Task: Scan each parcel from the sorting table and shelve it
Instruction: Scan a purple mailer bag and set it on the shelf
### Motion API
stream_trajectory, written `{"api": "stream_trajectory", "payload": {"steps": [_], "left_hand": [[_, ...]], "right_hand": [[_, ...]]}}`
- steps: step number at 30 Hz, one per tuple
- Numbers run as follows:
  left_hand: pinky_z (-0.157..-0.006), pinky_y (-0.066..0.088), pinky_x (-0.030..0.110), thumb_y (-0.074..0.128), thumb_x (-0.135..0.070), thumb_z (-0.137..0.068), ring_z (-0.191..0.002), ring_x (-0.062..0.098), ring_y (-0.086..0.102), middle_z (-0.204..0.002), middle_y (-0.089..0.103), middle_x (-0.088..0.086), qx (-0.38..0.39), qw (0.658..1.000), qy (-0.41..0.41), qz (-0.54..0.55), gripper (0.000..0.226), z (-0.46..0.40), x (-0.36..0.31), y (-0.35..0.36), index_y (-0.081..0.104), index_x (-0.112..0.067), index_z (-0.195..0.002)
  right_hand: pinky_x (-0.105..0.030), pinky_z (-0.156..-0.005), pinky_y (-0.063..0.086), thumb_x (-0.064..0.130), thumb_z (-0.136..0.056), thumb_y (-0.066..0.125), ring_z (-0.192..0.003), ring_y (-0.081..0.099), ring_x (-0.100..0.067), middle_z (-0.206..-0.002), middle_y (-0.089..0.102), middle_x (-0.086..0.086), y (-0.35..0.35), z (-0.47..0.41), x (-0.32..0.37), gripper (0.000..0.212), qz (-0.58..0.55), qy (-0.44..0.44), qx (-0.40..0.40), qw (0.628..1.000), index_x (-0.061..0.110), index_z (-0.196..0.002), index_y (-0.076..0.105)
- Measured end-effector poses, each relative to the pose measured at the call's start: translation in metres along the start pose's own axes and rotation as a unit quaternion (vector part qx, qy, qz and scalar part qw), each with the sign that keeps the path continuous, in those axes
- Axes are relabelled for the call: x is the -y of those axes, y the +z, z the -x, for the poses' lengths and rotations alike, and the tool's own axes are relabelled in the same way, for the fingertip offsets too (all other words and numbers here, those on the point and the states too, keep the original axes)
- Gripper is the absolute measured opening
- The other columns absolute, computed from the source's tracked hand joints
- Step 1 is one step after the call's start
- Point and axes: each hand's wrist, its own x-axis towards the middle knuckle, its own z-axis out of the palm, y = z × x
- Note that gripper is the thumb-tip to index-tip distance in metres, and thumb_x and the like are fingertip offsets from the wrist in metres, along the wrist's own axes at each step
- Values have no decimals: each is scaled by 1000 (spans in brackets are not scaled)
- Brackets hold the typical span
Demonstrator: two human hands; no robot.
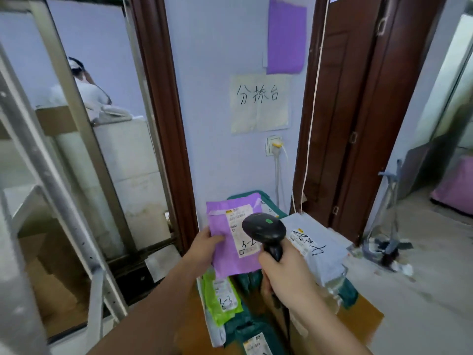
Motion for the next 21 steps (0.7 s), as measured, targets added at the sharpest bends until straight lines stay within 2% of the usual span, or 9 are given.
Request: {"api": "stream_trajectory", "payload": {"steps": [3,5,10,12,16,19,21], "left_hand": [[-81,62,42,52,8,-98,-104,33,75,-117,76,16,36,999,14,-2,33,11,-17,9,65,-6,-124],[-78,63,39,51,8,-99,-104,32,75,-116,76,15,52,998,23,-2,34,19,-24,15,65,-7,-125],[-84,61,43,51,6,-100,-108,34,74,-119,75,15,65,997,32,-15,32,27,-22,21,64,-5,-127],[-85,61,44,52,8,-99,-107,34,74,-119,75,17,58,998,30,-17,33,27,-18,21,64,-3,-128],[-85,61,45,52,6,-100,-106,33,75,-117,76,14,53,998,27,-21,32,28,-13,19,65,-9,-125],[-85,61,46,52,7,-100,-106,33,75,-117,76,14,45,999,19,-11,33,27,-10,17,65,-8,-126],[-91,60,52,53,5,-100,-108,34,74,-119,76,14,50,999,14,-13,32,25,-7,15,65,-8,-127]], "right_hand": [[-27,-45,44,21,-89,59,-40,56,-14,-61,57,-4,-1,4,4,7,9,-1,-21,1000,24,-88,52],[-34,-47,48,27,-87,58,-40,57,-17,-59,59,-5,-4,8,4,6,9,-2,-32,999,27,-87,52],[-42,-53,52,24,-88,58,-46,57,-22,-60,59,-7,-7,13,1,5,3,-7,-56,998,24,-91,55],[-40,-52,52,24,-88,58,-47,57,-22,-62,59,-7,-8,14,-1,4,5,-2,-54,999,24,-90,54],[-24,-43,46,16,-94,56,-42,52,-19,-63,56,-11,-8,16,-2,4,-28,11,-33,999,16,-93,53],[-30,-44,46,16,-94,55,-38,51,-19,-57,53,-9,-7,17,-2,5,-37,7,-25,999,16,-91,52],[-34,-47,48,17,-94,55,-37,52,-20,-55,53,-8,-7,17,-4,4,-37,6,-19,999,18,-92,52]]}}
